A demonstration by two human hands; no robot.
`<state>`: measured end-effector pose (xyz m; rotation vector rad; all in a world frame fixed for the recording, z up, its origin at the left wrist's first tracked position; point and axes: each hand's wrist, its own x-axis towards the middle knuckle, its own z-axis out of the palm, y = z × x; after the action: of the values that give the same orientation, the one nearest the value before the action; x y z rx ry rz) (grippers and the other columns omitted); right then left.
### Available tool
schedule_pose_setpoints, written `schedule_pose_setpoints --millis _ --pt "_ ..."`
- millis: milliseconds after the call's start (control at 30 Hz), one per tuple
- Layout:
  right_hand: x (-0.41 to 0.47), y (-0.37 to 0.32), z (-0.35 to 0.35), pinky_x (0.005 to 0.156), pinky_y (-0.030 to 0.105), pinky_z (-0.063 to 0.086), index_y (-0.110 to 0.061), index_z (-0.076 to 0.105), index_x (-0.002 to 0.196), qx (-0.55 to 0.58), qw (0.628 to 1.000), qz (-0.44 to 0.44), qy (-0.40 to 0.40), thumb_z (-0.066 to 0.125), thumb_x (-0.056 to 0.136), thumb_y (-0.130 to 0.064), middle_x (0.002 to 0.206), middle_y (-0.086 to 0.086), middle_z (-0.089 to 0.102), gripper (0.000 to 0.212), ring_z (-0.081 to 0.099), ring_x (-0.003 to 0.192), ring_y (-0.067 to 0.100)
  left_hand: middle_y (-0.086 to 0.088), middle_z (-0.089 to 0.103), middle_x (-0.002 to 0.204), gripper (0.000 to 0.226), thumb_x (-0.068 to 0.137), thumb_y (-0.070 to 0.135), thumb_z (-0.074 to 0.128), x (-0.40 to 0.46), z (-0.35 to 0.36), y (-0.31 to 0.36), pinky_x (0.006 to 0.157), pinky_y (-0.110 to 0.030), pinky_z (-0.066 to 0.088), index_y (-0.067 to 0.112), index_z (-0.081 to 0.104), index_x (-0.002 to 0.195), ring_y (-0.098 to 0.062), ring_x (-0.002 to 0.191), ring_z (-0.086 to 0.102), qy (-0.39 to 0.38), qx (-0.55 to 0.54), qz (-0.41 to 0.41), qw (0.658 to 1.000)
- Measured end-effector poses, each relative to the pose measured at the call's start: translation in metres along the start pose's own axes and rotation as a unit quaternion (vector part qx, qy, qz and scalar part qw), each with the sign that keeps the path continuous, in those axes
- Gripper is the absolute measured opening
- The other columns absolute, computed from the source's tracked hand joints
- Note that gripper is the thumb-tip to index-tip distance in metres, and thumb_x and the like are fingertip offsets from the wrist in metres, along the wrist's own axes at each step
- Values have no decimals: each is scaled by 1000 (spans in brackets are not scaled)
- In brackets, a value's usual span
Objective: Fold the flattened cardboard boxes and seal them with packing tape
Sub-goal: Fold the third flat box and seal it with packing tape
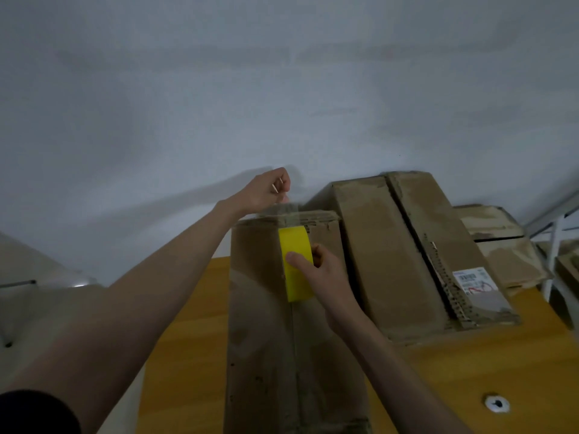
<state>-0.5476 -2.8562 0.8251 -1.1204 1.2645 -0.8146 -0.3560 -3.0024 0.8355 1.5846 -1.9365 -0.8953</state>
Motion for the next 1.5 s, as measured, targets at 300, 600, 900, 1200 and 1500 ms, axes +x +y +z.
schedule_pose_setpoints --millis 300,600,900,1200,1500 --pt "8 -4 3 78 38 57 -15 65 116 5 1000 -4 -15 71 90 -29 102 8 73 31 70 95 23 -12 59 88 21 82 -1 72 13 8 -22 70 -34 48 11 57 88 -23 77 55 -7 2 -45 999" --pt "9 -2 1 68 24 52 -20 61 122 18 999 -1 -31 69 91 -31 106 2 71 33 69 94 16 -14 69 98 9 87 7 73 14 18 -30 72 -26 46 7 67 94 -18 84 60 -38 53 -59 996" --pt "0 8 2 60 13 45 -17 61 113 5 999 -33 -23 70 90 -35 93 -3 66 30 60 75 -1 -3 70 100 21 87 35 74 -5 15 -35 80 -26 45 15 81 91 -13 95 61 -45 71 -12 996" --pt "-16 21 12 77 31 52 -20 64 103 -11 998 -62 29 56 97 -45 94 -4 70 28 67 87 9 -8 74 82 18 88 29 75 -39 12 -42 71 -37 50 13 81 91 -18 78 64 5 100 -78 992" --pt "-9 31 22 73 21 49 -20 47 125 -109 989 -85 -55 88 71 -39 118 -3 61 71 61 104 11 -16 70 69 21 91 18 67 -121 8 -78 54 -30 40 6 79 78 -26 64 61 112 103 -176 973"
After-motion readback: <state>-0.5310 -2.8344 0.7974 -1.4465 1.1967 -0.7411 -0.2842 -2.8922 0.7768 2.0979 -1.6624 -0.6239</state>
